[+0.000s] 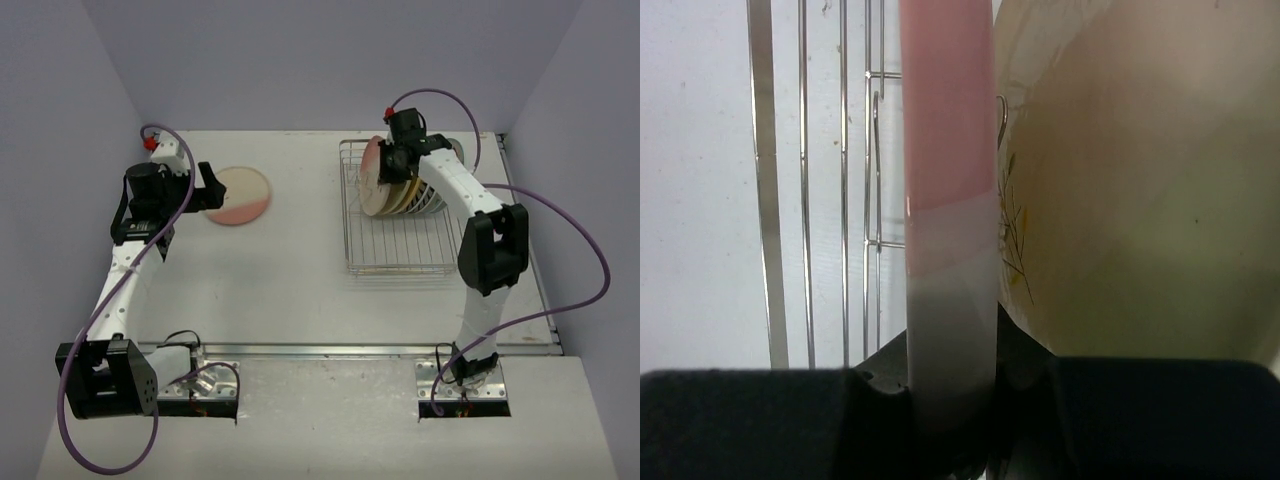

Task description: Unload the plates from the dish rack

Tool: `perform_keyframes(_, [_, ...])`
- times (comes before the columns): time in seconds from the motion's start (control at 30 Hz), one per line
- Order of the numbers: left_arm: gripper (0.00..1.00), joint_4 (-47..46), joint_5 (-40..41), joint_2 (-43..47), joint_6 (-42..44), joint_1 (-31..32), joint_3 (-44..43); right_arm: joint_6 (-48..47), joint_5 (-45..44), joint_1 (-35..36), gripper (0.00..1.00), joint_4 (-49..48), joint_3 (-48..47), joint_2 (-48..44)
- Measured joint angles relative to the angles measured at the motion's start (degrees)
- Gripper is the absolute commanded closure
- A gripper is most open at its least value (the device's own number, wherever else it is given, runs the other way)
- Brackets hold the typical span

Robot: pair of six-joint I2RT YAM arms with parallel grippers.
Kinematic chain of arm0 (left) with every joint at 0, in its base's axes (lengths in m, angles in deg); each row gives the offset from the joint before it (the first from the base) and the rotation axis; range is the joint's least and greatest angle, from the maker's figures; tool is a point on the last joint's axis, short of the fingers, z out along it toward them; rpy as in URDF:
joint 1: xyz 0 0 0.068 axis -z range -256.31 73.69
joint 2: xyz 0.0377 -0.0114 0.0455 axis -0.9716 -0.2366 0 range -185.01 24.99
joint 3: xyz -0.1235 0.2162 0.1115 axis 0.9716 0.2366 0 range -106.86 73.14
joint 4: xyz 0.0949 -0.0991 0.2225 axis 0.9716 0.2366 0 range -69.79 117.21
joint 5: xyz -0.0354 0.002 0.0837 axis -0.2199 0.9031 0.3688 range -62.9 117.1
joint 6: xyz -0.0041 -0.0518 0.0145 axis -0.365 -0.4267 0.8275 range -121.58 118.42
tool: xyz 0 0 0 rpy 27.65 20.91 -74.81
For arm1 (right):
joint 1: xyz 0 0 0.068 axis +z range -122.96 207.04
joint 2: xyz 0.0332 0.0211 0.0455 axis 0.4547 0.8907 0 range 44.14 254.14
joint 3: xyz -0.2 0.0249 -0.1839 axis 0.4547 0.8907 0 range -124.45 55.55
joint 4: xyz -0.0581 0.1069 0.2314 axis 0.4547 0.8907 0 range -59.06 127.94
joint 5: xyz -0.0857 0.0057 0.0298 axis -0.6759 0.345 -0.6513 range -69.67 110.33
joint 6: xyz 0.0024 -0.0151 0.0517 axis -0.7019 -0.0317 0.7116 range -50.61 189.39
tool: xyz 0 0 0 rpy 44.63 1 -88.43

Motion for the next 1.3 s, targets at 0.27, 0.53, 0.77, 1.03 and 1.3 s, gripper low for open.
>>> perform_keyframes(0.27, [0.00,0.3,0.6,0.0,0.0,0.0,0.0,-0.1,-0.1,0.0,1.00,3.5,-0.3,-4.0])
perform_keyframes(0.53, [0.00,1.5,0.6,-0.1,0.0,0.0,-1.2,-2.7,-0.2,-0.4,1.00,4.9,-4.9,-8.4])
perform_keyframes(0.77, [0.00,1.5,-7.0,-0.3,-1.2,0.0,-3.0,-3.0,6.6,-1.7,1.00,3.9,-6.3,-16.2])
perform_keyframes(1.03, [0.01,-7.2,-32.3,0.0,-12.8,0.2,-3.0,5.1,34.1,-8.1,1.00,-7.8,4.3,-22.9])
perform_keyframes(1.3, [0.02,-14.3,-45.5,-1.6,-22.2,2.7,-2.0,14.6,56.8,-4.2,1.00,-19.9,17.1,-23.0])
